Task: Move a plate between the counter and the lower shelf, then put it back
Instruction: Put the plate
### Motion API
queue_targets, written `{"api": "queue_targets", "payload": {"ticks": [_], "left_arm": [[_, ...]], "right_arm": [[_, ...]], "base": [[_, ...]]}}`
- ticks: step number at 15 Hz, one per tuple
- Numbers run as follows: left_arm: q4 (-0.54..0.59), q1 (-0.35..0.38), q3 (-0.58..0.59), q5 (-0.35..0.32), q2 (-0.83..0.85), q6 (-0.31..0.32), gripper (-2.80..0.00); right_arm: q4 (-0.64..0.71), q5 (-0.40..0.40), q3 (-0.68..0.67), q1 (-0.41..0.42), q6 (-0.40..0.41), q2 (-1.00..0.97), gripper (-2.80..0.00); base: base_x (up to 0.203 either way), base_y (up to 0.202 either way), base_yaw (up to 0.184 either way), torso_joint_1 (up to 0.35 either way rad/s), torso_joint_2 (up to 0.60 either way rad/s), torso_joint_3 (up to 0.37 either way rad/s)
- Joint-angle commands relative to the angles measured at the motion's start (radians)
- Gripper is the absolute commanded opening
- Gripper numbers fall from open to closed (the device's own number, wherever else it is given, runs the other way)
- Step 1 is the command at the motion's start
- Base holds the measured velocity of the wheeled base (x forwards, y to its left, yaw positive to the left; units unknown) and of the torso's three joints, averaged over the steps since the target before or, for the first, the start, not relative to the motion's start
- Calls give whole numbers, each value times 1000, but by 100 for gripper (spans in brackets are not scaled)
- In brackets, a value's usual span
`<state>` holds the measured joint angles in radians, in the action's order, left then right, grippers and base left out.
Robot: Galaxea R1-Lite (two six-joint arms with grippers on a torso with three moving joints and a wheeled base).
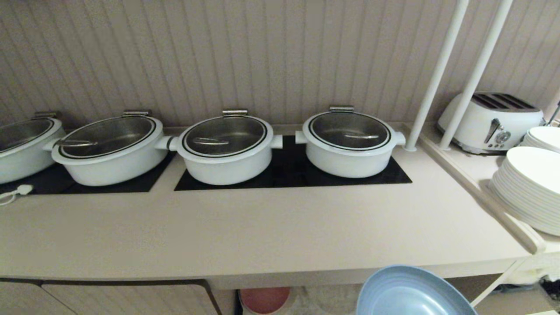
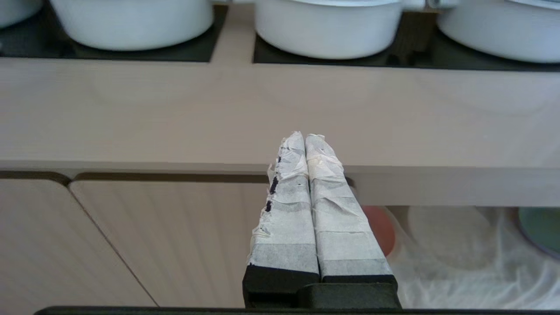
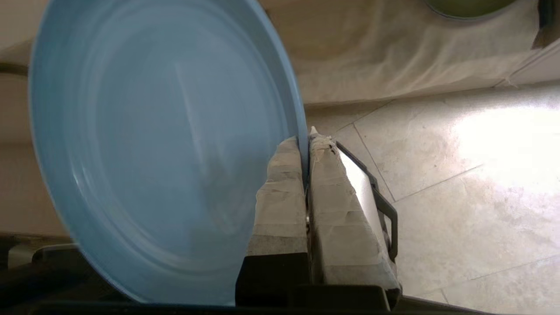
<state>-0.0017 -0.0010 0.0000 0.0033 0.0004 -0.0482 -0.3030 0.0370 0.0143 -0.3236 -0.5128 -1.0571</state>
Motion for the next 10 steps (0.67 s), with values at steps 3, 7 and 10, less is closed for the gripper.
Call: {"api": "queue_targets", "payload": {"ticks": [3,7,10], "left_arm": [[0,1,0,0,0,-1,-280],[0,1,0,0,0,-1,-280],[0,1,0,0,0,-1,-280]], "right_arm": [[-1,0,-2,0,-3,0,-280],[-1,0,-2,0,-3,2,-280],[-1,0,-2,0,-3,0,-280]], "base": [[-1,-172,2,-3,1,1],[0,-195,2,3,1,3],[0,-196,1,3,3,1]]}}
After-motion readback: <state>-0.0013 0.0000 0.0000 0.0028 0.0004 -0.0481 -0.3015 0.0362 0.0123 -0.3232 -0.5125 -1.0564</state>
